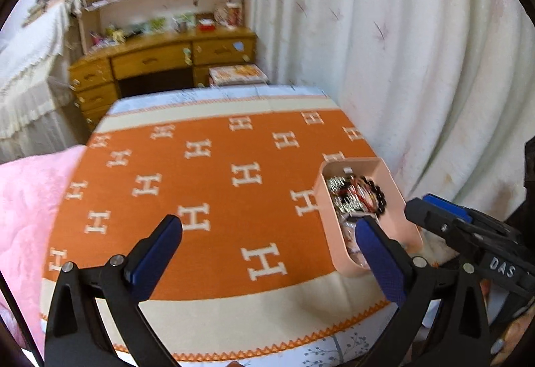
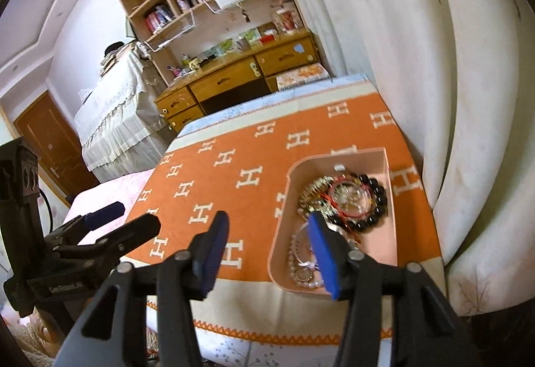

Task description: Organize jewelry

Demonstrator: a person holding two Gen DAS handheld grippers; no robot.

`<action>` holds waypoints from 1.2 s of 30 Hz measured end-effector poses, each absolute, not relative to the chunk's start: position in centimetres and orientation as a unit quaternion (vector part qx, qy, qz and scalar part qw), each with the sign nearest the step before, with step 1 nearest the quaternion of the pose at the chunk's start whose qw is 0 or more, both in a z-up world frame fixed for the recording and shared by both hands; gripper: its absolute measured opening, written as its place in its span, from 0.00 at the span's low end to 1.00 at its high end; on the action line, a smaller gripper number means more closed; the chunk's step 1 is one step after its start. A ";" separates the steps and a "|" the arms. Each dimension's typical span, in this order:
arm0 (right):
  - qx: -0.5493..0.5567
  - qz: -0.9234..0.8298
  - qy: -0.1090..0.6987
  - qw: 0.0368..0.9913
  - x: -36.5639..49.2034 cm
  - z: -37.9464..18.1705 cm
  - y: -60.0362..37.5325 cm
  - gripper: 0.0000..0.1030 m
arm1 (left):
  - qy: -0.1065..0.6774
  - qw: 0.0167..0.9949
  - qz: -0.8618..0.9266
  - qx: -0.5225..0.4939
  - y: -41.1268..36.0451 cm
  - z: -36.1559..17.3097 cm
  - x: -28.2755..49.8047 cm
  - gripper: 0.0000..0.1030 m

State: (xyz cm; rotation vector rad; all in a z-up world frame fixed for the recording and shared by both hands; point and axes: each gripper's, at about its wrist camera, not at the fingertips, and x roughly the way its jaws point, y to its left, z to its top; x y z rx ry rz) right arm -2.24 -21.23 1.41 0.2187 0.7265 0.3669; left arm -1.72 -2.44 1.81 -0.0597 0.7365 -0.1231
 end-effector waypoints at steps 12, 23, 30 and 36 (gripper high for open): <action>0.078 0.162 0.340 0.923 -3.8 4.3 -19.7 0.56 | 0.354 0.934 0.039 -0.030 -2.7 3.5 -2.7 0.99; 0.064 0.147 0.328 0.931 -4.7 5.0 -19.5 0.56 | 0.359 0.929 0.046 -0.079 -2.1 3.5 -3.7 0.99; 0.061 0.149 0.327 0.931 -4.9 5.2 -19.4 0.56 | 0.361 0.929 0.048 -0.069 -2.6 3.6 -4.2 0.99; 0.060 0.150 0.326 0.932 -5.1 5.4 -19.3 0.56 | 0.361 0.929 0.050 -0.064 -2.9 3.7 -4.3 0.99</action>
